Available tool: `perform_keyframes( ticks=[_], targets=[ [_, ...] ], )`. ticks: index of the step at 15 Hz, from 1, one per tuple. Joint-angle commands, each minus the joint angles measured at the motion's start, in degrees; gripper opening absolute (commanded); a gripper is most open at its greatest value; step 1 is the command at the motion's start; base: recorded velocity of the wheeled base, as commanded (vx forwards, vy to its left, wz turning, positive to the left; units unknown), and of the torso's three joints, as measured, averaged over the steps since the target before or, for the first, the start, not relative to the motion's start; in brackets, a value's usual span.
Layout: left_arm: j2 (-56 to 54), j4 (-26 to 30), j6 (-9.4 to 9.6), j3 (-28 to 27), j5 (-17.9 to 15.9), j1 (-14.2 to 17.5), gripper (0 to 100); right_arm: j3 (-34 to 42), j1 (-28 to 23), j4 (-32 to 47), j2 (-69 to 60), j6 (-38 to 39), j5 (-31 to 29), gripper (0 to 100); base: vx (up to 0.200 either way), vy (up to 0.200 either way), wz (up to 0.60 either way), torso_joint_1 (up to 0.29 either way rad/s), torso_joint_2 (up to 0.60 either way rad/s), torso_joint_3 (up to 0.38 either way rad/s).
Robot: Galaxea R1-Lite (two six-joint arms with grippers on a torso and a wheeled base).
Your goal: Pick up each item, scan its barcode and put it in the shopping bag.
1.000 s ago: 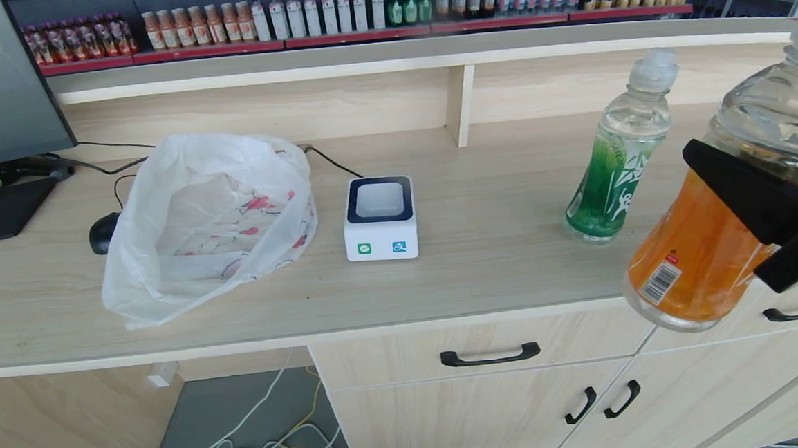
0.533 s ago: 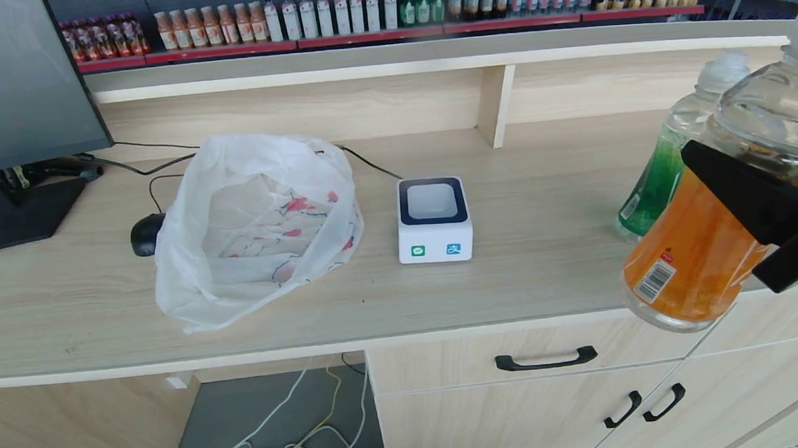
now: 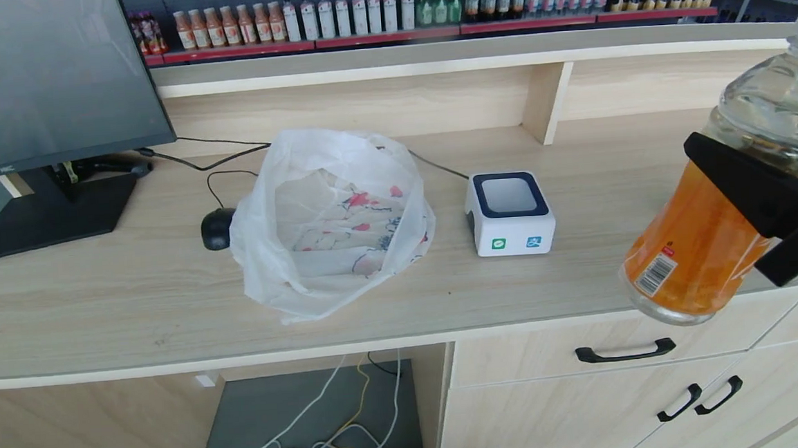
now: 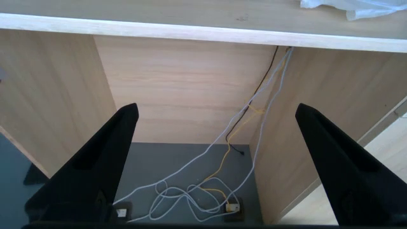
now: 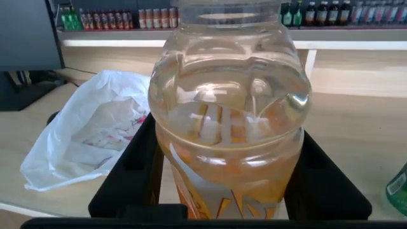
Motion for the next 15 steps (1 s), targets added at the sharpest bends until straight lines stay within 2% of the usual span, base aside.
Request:
perform_keyframes(
  ticks=[1,4,7,10,12,13,15],
  targets=[
    [0.0,0.0,0.01,0.0,0.0,0.0,100,-0.2,0.0,0.0,0.7,-0.1,0.1,0,0.0,0.0,0.0,0.0,0.0,0.0],
    [0.0,0.0,-0.08,0.0,0.0,0.0,100,-0.6,0.0,-0.7,3.1,-4.0,0.1,0,0.0,0.0,0.0,0.0,0.0,0.0],
    [0.0,0.0,0.01,0.0,0.0,0.0,100,-1.7,0.0,-9.6,10.7,-10.2,0.4,0,0.0,0.0,0.0,0.0,0.0,0.0],
    [0.0,0.0,-0.08,0.0,0.0,0.0,100,-4.0,-0.3,-11.6,15.0,-14.5,0.4,0,0.0,0.0,0.0,0.0,0.0,0.0],
    [0.0,0.0,-0.08,0.0,0.0,0.0,100,-7.7,-0.3,-16.6,20.0,-16.3,0.5,0,0.0,0.0,0.0,0.0,0.0,0.0],
    [0.0,0.0,0.01,0.0,0.0,0.0,100,-8.8,-0.5,-18.9,21.4,-19.2,1.7,0,0.0,0.0,0.0,0.0,0.0,0.0],
    [0.0,0.0,-0.08,0.0,0.0,0.0,100,-11.8,-3.8,-20.5,22.9,-26.2,7.7,0,0.0,0.0,0.0,0.0,0.0,0.0]
  ],
)
